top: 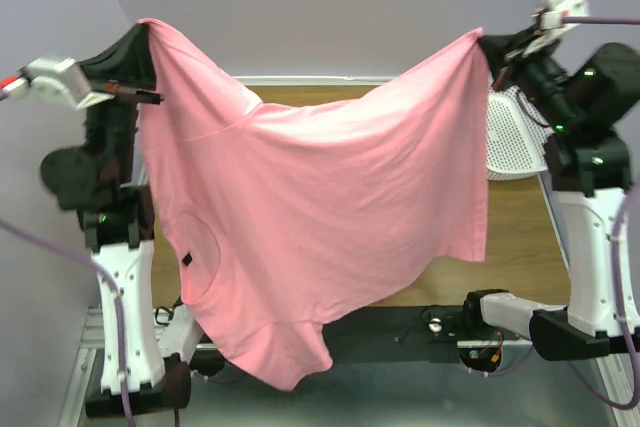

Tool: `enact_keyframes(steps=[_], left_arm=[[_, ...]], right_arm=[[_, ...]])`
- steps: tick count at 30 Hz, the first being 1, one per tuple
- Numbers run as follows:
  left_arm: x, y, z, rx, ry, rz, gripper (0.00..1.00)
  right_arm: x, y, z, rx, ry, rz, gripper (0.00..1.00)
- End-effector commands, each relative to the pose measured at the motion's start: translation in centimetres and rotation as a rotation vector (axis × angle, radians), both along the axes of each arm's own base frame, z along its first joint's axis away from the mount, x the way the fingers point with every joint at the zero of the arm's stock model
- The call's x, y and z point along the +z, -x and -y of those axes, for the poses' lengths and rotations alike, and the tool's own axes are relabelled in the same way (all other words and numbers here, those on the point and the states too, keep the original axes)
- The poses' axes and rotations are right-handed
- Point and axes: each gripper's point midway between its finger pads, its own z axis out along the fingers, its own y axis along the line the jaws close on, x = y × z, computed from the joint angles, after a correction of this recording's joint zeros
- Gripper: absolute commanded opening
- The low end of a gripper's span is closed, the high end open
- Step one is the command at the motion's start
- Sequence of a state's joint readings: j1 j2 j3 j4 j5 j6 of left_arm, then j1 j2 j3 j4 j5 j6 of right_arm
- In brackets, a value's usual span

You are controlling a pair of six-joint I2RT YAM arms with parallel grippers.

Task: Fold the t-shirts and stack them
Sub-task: Flatten the tshirt out

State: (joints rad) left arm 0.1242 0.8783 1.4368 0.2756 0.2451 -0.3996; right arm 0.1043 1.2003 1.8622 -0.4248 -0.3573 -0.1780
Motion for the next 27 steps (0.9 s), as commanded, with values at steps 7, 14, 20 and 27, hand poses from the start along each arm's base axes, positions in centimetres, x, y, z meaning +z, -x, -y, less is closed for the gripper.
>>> enact_keyframes(steps=[7, 14, 20, 27], left_arm=[[-23.9, -20.0, -0.3, -0.115, 0.077, -0.564, 0.0], [-40.9, -31.0, -1.3, -0.099, 0.129, -0.978, 0.0], [-47.5, -36.4, -2.6, -0.046, 0.126, -1.155, 0.0], [-47.9, -39.2, -3.5, -0.013, 0.073, -1.185, 0.0]], right_arm=[[-27.2, -10.8, -1.7, 0.022, -0.018, -0.465, 0.01], [-43.0, -18.5, -1.0, -0.067, -0.005, -0.751, 0.01], [-46.8, -23.6, -1.4, -0.082, -0.028, -0.801, 0.01], [-47.9, -26.3, -0.7, -0.125, -0.037, -0.795, 0.01]])
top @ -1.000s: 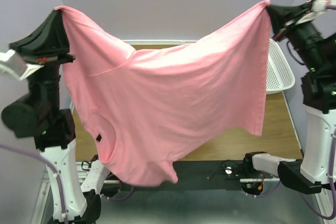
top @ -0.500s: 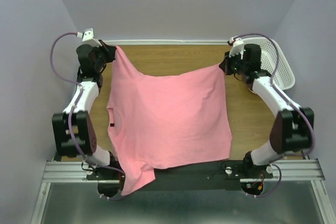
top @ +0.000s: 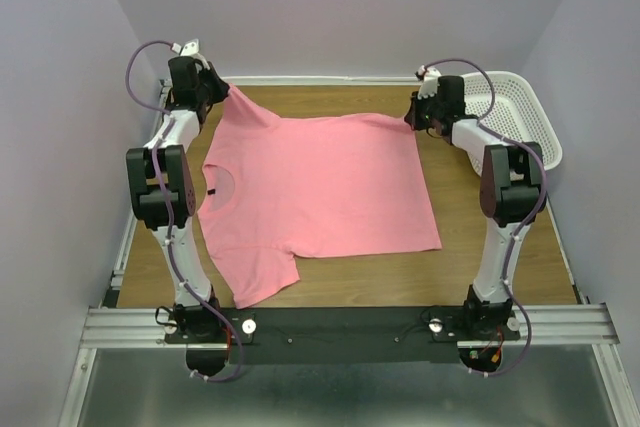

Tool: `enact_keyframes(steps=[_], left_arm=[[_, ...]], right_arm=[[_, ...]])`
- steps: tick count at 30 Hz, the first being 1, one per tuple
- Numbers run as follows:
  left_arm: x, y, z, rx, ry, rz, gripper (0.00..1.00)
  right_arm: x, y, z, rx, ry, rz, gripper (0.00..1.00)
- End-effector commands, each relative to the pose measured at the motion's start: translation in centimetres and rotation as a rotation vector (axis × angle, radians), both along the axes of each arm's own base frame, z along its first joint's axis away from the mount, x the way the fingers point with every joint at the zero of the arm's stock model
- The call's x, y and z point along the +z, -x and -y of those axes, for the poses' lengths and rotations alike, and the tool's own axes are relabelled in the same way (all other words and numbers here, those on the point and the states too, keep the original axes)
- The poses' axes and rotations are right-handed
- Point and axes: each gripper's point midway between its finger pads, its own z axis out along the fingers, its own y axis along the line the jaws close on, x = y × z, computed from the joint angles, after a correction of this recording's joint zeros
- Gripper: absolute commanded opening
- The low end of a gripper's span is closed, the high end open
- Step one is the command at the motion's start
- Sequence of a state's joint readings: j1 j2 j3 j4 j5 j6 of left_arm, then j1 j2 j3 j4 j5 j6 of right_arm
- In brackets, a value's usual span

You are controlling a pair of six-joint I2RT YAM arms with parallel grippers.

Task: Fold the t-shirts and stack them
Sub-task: Flatten the tshirt out, then fold the tshirt

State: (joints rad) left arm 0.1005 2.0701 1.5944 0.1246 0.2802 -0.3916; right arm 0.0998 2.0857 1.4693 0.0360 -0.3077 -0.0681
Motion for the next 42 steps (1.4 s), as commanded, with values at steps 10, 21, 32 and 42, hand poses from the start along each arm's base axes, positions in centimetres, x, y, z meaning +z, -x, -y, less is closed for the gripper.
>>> enact_keyframes(steps=[10, 21, 32, 42], left_arm=[[2.2, -0.8, -0.6, -0.035, -0.091, 0.04, 0.0], [3.9, 1.5, -0.2, -0.077, -0.103, 0.082, 0.0], [5.5, 5.1, 0.7, -0.097, -0.089, 0.131, 0.0], [5.7, 7.4, 0.9, -0.095, -0.088, 0.129, 0.0]], right_arm=[[3.4, -4.3, 2.6, -0.067, -0.074, 0.101, 0.01], [2.0, -4.3, 1.2, 0.0, -0.156, 0.058, 0.01], [2.1, -4.0, 1.6, 0.01, -0.175, 0.052, 0.01], [3.0, -2.8, 1.5, 0.045, -0.187, 0.055, 0.01]])
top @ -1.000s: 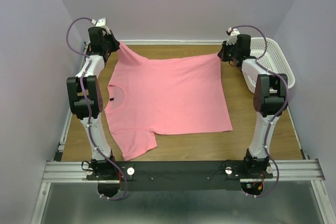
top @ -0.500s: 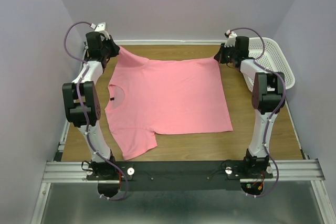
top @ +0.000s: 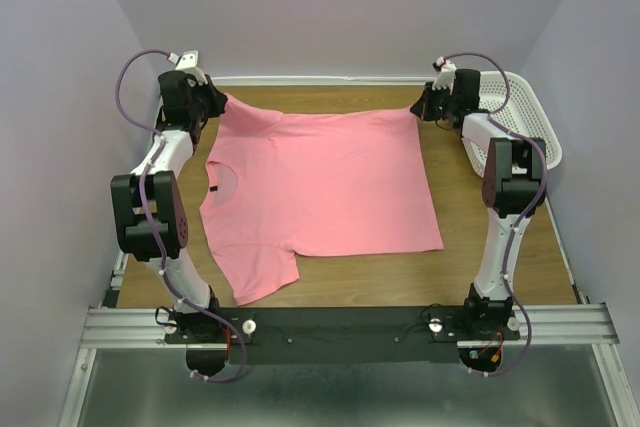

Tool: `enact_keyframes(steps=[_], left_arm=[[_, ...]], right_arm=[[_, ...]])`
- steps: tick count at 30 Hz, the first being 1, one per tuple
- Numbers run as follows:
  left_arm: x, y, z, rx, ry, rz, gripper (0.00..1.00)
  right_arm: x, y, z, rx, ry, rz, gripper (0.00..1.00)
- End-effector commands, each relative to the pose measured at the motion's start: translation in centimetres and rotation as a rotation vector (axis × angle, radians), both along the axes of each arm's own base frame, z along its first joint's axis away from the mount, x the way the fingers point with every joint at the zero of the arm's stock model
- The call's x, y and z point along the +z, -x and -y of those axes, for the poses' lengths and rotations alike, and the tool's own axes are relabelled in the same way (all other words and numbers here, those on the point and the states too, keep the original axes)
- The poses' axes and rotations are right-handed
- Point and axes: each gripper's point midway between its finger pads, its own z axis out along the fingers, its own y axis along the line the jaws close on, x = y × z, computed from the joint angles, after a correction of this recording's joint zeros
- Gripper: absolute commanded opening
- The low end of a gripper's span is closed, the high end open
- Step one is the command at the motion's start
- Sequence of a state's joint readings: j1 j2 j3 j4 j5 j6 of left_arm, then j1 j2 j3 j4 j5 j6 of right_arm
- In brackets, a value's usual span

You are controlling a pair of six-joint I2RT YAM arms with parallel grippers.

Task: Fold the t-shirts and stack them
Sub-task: Fold the tshirt

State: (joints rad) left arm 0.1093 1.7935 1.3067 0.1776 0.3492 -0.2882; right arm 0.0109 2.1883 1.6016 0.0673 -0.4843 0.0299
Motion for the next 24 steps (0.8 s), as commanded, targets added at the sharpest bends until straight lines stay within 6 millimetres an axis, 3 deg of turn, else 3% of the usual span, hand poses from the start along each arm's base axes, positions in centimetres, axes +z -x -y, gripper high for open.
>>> enact_keyframes(steps=[1, 4, 13, 24], left_arm=[[2.8, 1.1, 0.0, -0.007, -0.005, 0.067, 0.0], [3.7, 1.8, 0.1, -0.004, -0.008, 0.084, 0.0], [4.3, 4.1, 0.0, 0.01, -0.02, 0.083, 0.0], [3.0, 5.8, 0.3, 0.005, -0.023, 0.052, 0.0]], right_arm=[[1.9, 0.5, -0.2, 0.029, -0.014, 0.042, 0.01], [1.7, 0.5, 1.5, 0.003, -0.014, 0.037, 0.01], [1.4, 1.1, 2.0, 0.013, -0.026, 0.025, 0.01], [1.0, 2.1, 2.1, 0.029, -0.05, 0.002, 0.01]])
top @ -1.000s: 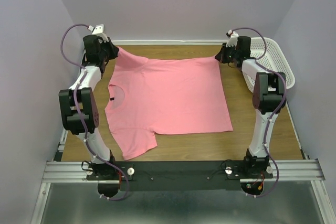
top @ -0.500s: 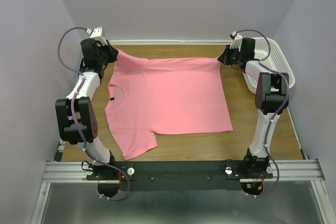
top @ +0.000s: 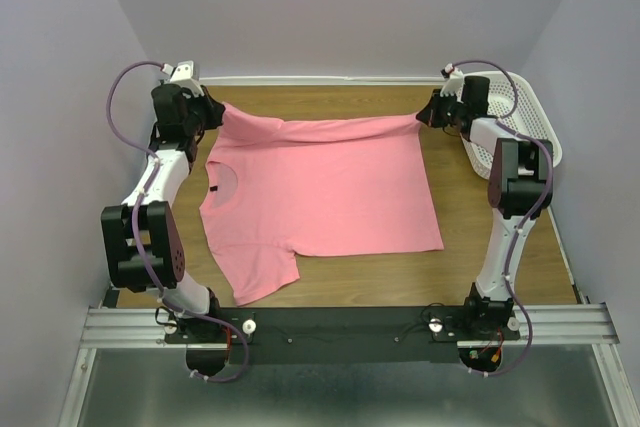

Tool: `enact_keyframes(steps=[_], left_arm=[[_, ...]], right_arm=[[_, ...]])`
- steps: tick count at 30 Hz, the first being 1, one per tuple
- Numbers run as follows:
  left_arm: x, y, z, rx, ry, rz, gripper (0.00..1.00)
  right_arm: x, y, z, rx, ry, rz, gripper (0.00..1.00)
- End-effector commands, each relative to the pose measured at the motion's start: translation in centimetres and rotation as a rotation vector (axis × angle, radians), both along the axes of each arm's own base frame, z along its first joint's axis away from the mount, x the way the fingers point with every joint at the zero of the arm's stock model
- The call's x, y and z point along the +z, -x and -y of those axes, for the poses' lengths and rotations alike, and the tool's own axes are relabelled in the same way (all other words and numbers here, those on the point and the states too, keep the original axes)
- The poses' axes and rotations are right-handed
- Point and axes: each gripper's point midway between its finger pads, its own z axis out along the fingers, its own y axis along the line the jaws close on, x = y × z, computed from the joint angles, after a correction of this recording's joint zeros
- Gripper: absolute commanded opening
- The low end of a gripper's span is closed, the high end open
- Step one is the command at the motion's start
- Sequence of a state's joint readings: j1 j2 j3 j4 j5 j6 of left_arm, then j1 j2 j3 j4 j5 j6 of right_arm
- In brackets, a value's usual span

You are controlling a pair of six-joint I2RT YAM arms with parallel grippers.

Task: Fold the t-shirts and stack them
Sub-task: Fold the tshirt

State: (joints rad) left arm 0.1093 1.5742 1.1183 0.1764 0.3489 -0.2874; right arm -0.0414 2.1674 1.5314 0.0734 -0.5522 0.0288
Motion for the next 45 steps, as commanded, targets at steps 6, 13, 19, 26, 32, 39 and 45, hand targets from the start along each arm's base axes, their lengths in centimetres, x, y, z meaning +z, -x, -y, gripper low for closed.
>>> enact_keyframes(steps=[6, 13, 19, 26, 32, 39, 45], left_arm=[[0.4, 0.6, -0.6, 0.018, -0.026, 0.005, 0.0], [0.3, 1.0, -0.8, 0.032, -0.035, 0.002, 0.0], [0.8, 1.8, -0.7, 0.033, -0.036, 0.014, 0.0], [0.9, 2.5, -0.7, 0.034, -0.041, 0.017, 0.0], [0.0, 3.5, -0.5, 0.027, -0.039, -0.011, 0.0], [-0.8, 4.7, -0.4, 0.023, -0.046, -0.035, 0.0], [-0.8, 5.3, -0.1, 0.008, -0.042, -0.034, 0.0]], right_arm=[[2.7, 1.4, -0.3, 0.055, -0.026, 0.049, 0.01], [2.7, 2.1, -0.3, 0.062, -0.027, 0.044, 0.01], [2.4, 2.5, -0.3, 0.067, -0.033, 0.035, 0.0], [1.9, 3.2, -0.1, 0.081, -0.005, 0.039, 0.0], [1.4, 4.4, 0.0, 0.093, 0.003, 0.026, 0.01], [2.1, 8.6, 1.0, 0.142, 0.098, 0.057, 0.3], [3.2, 12.7, 2.1, 0.182, 0.244, 0.105, 0.66]])
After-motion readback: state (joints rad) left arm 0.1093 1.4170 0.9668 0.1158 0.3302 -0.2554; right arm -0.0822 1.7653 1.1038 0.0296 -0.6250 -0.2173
